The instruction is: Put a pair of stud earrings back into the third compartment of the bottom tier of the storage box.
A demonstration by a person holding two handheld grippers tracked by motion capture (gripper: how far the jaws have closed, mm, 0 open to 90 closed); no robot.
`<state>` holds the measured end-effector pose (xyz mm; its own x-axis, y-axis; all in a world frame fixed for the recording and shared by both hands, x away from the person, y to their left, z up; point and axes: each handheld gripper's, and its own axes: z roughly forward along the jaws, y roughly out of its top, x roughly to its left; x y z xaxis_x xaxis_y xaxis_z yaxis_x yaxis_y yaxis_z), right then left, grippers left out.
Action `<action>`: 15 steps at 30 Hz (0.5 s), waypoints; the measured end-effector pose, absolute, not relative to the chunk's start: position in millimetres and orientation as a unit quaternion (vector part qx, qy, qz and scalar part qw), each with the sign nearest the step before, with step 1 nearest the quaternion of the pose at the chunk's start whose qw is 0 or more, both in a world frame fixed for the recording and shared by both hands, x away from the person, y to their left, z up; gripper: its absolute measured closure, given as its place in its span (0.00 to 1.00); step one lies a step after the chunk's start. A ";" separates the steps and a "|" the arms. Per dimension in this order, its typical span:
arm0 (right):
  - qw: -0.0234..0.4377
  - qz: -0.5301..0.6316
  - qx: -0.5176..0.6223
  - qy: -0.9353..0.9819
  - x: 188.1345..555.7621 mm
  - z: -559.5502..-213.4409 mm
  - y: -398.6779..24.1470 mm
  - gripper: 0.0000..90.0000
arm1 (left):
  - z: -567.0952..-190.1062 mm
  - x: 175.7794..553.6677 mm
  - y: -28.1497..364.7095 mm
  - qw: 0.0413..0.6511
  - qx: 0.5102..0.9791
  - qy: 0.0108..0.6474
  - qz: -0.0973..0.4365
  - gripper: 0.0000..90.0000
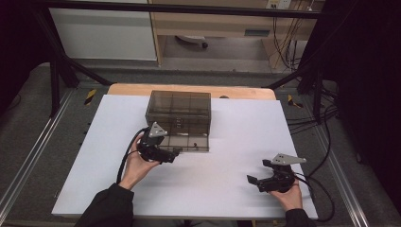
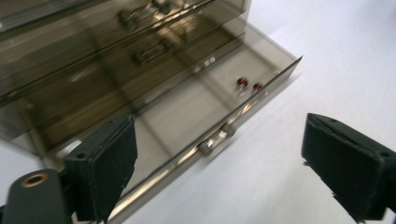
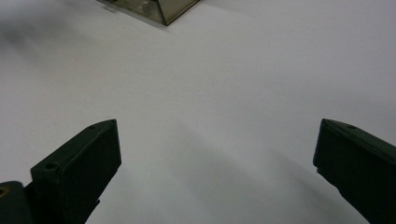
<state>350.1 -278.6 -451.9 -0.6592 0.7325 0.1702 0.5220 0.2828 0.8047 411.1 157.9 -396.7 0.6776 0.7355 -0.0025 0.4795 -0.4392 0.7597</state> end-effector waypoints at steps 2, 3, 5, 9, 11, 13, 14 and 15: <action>0.117 0.449 0.395 0.793 350.2 -452.1 -278.6 0.01 | -399.9 407.7 166.7 0.388 0.829 0.367 0.166 0.10; 0.117 0.449 0.397 0.792 350.0 -452.0 -278.5 0.01 | -401.1 406.5 170.2 0.388 0.828 0.367 0.167 0.10; 0.117 0.449 0.397 0.792 350.1 -451.9 -278.6 0.01 | -406.6 404.8 183.0 0.408 0.829 0.342 0.169 0.09; 0.117 0.448 0.397 0.792 350.0 -452.0 -278.6 0.01 | -409.8 393.5 196.5 0.388 0.824 0.372 0.179 0.09; 0.117 0.449 0.397 0.792 350.1 -452.0 -278.6 0.01 | -412.1 387.4 204.6 0.382 0.823 0.377 0.185 0.09; 0.118 0.449 0.397 0.792 350.3 -452.1 -278.7 0.01 | -414.3 382.5 212.6 0.381 0.822 0.378 0.189 0.09; 0.118 0.449 0.397 0.792 350.3 -452.1 -278.7 0.01 | -415.7 379.7 217.4 0.381 0.821 0.380 0.191 0.09; 0.118 0.448 0.398 0.792 350.3 -452.1 -278.7 0.01 | -416.5 378.3 220.3 0.381 0.820 0.382 0.193 0.09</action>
